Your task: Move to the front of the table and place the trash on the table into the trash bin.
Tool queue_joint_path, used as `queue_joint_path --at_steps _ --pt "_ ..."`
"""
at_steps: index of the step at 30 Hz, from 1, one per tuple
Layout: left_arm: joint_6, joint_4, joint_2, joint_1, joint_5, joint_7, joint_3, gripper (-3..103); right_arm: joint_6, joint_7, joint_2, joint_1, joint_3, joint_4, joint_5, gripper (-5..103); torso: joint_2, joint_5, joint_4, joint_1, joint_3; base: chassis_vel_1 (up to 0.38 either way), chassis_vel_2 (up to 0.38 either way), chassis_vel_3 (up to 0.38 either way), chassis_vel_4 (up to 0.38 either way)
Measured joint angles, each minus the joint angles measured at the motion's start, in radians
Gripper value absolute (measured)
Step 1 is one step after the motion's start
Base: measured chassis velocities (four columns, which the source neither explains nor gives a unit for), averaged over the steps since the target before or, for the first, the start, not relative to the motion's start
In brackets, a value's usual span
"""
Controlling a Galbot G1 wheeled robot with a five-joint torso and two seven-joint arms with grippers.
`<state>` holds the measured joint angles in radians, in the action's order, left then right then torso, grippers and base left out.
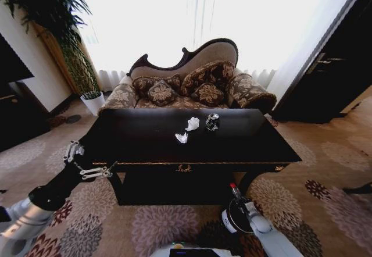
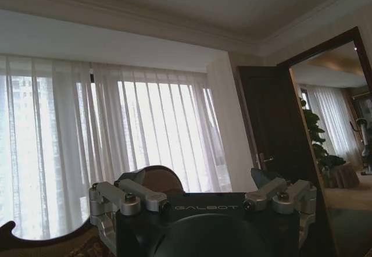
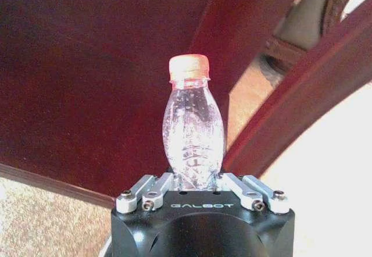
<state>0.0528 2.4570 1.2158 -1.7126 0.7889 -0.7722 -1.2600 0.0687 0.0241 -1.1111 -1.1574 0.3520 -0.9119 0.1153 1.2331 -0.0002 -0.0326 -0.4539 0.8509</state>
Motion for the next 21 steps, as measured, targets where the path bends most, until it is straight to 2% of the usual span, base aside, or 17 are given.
queue_joint_path --at_steps 6,10,18,20,21 --pt "-0.001 -0.004 0.002 0.006 -0.005 -0.001 0.014 100 0.004 0.031 -0.009 -0.001 0.023 0.022 0.053 22 0.000 -0.0001 0.0000 0.000 0.000 0.000 0.000 0.000 0.000" --pt "-0.003 -0.009 -0.004 0.007 -0.005 -0.003 0.015 100 0.000 0.051 -0.038 0.008 0.038 0.027 0.143 22 0.000 0.0000 0.0002 0.000 0.000 0.000 0.000 0.000 0.000" --pt "-0.005 -0.013 -0.010 0.008 -0.003 -0.005 0.014 100 -0.001 0.075 -0.057 0.017 0.072 0.044 0.153 21 0.000 0.0000 0.0002 0.000 0.000 0.000 0.000 0.000 0.000" --pt "-0.006 -0.015 -0.010 0.009 -0.003 -0.005 0.015 100 -0.002 0.082 -0.052 0.016 0.082 0.051 0.144 32 0.000 0.0000 0.0001 0.000 0.000 0.000 0.000 0.000 0.000" --pt "-0.006 -0.015 -0.010 0.009 -0.003 -0.005 0.015 100 -0.002 0.082 -0.052 0.016 0.082 0.051 0.144 32 0.000 0.0000 0.0001 0.000 0.000 0.000 0.000 0.000 0.000"
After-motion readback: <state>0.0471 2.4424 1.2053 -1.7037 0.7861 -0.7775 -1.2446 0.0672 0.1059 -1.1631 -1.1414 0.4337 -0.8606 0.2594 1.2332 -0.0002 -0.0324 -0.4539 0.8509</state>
